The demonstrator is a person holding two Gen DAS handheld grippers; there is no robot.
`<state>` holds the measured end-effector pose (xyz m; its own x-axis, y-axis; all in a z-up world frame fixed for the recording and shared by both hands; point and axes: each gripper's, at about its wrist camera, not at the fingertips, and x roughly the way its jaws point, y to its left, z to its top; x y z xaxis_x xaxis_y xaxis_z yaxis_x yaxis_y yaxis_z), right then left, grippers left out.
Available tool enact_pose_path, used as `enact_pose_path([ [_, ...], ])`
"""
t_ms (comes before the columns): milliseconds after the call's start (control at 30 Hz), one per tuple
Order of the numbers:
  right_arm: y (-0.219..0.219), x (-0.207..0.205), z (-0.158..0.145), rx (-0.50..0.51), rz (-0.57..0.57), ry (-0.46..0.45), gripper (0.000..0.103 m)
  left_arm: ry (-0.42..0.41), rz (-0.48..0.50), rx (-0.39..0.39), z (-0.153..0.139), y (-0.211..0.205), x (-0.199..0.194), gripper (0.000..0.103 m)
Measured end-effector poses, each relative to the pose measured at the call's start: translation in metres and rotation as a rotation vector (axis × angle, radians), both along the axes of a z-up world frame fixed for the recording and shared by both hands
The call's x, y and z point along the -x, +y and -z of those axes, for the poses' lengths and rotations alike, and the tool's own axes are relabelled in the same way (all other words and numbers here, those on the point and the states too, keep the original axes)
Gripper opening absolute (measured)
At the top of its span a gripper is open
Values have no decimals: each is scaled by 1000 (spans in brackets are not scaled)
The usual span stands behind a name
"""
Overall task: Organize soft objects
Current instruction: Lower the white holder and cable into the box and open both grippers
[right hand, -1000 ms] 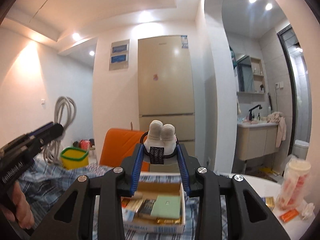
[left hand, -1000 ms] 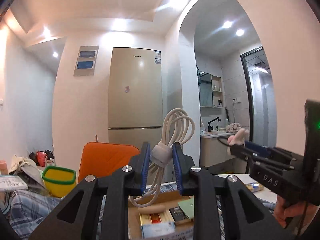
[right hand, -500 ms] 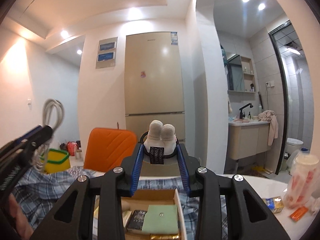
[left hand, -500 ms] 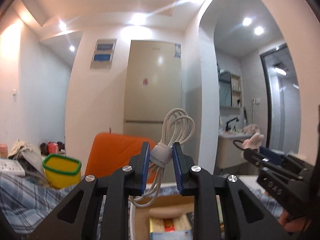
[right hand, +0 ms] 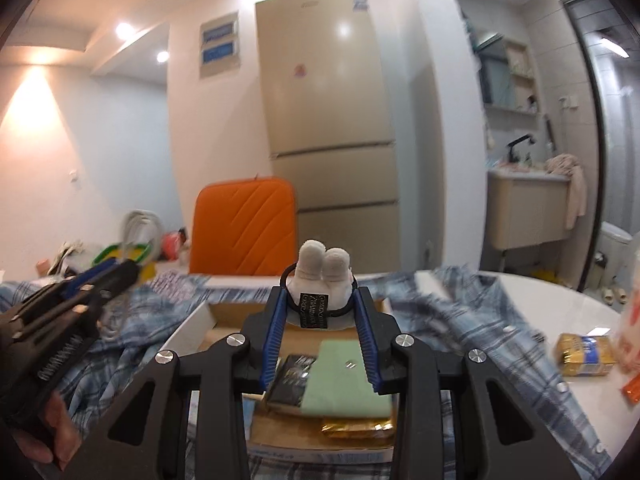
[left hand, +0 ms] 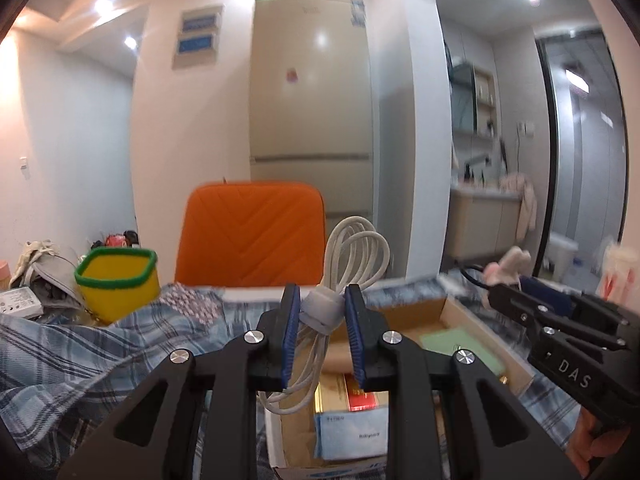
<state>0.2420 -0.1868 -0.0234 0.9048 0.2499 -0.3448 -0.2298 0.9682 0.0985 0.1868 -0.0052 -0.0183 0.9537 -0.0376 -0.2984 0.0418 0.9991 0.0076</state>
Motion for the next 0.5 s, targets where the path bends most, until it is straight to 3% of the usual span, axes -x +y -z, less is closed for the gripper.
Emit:
enact_pose_path([
  [233,8,-19,17,36,-28,108,37,99,9,9,12,0,-14,21],
  [500,11,-27,23,69,-19,157,48,109,8,-1,14,-1,-13,21],
])
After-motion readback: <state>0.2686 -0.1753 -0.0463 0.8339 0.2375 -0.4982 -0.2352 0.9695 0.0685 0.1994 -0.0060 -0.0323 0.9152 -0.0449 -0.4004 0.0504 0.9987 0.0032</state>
